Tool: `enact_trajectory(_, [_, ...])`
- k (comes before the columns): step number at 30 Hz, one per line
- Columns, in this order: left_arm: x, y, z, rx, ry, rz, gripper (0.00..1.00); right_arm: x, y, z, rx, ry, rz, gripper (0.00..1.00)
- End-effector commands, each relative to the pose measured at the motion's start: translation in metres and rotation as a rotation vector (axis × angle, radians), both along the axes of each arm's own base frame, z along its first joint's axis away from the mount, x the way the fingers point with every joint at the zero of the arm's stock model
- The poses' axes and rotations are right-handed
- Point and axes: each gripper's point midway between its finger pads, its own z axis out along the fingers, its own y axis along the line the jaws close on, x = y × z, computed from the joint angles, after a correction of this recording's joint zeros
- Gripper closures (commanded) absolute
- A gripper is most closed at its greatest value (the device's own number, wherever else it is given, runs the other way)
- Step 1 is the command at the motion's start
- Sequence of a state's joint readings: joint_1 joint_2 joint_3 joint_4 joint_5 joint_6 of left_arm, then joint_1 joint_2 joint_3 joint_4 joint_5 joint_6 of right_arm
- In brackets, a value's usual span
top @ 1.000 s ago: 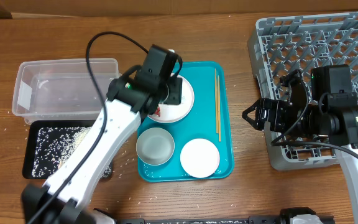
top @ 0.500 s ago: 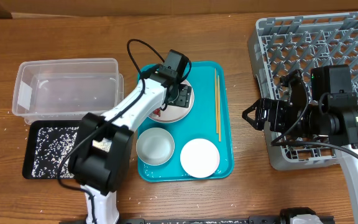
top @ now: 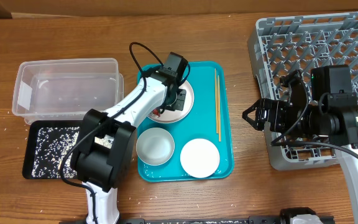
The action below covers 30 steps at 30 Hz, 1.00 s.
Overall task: Sort waste into correct bins and load items into the dishwasher
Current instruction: 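Pick the white tissue off the plate and drop it in the clear bin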
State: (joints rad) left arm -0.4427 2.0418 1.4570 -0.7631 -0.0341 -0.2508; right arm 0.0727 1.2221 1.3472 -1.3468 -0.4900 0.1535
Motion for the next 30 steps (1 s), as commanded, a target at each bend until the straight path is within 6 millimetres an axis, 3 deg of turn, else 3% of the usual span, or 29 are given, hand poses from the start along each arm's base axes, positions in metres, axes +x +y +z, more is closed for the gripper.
enact_trajectory(1, [0.018,0.008,0.074,-0.05,-0.096,0.031,0.96,-0.002,0.001,0.001,-0.003,-0.007,0.008,0.02])
enact_trajectory(2, [0.019,0.013,0.093,-0.059,-0.116,0.049,0.96,-0.003,0.001,0.001,-0.004,-0.003,0.008,0.02])
enact_trajectory(3, [0.019,0.025,0.129,-0.075,-0.158,0.078,0.96,-0.004,0.001,0.0,-0.005,0.005,0.008,0.02])
enact_trajectory(5, [0.017,0.043,0.161,-0.087,-0.203,0.115,0.96,-0.006,0.0,-0.001,-0.006,0.013,0.008,0.01])
enact_trajectory(8, [0.011,0.074,0.184,-0.085,-0.23,0.184,0.96,-0.006,0.0,-0.001,-0.006,0.014,0.008,0.02])
enact_trajectory(11, [0.007,0.115,0.182,-0.021,-0.208,0.296,0.96,-0.006,0.001,0.0,-0.005,0.012,0.008,0.02])
enact_trajectory(13, [0.003,0.153,0.161,0.021,-0.149,0.391,0.96,-0.006,0.0,0.0,-0.006,0.011,0.008,0.01])
enact_trajectory(16, [-0.003,0.173,0.136,0.04,-0.073,0.44,0.96,-0.006,0.001,0.0,-0.006,0.01,0.008,0.01])
enact_trajectory(20, [-0.002,0.192,0.112,0.054,-0.033,0.487,0.68,-0.006,0.0,0.0,-0.006,0.011,0.008,0.01])
enact_trajectory(21, [0.0,0.194,0.113,0.041,-0.037,0.496,0.62,-0.006,0.0,0.0,-0.006,0.011,0.008,0.01])
enact_trajectory(23, [0.005,0.196,0.124,-0.005,-0.054,0.511,0.62,-0.006,0.001,0.0,-0.005,0.012,0.008,0.01])
enact_trajectory(24, [0.007,0.197,0.13,-0.022,-0.065,0.515,0.55,-0.006,0.0,-0.001,-0.006,0.013,0.008,0.01])
enact_trajectory(25, [0.01,0.196,0.137,-0.042,-0.077,0.519,0.37,-0.006,0.0,-0.001,-0.006,0.014,0.008,0.01])
enact_trajectory(27, [0.016,0.186,0.15,-0.102,-0.098,0.5,0.26,-0.006,0.0,-0.001,-0.006,0.014,0.008,0.01])
enact_trajectory(30, [0.015,0.165,0.153,-0.129,-0.093,0.441,0.06,-0.006,0.0,0.0,-0.006,0.01,0.008,0.01])
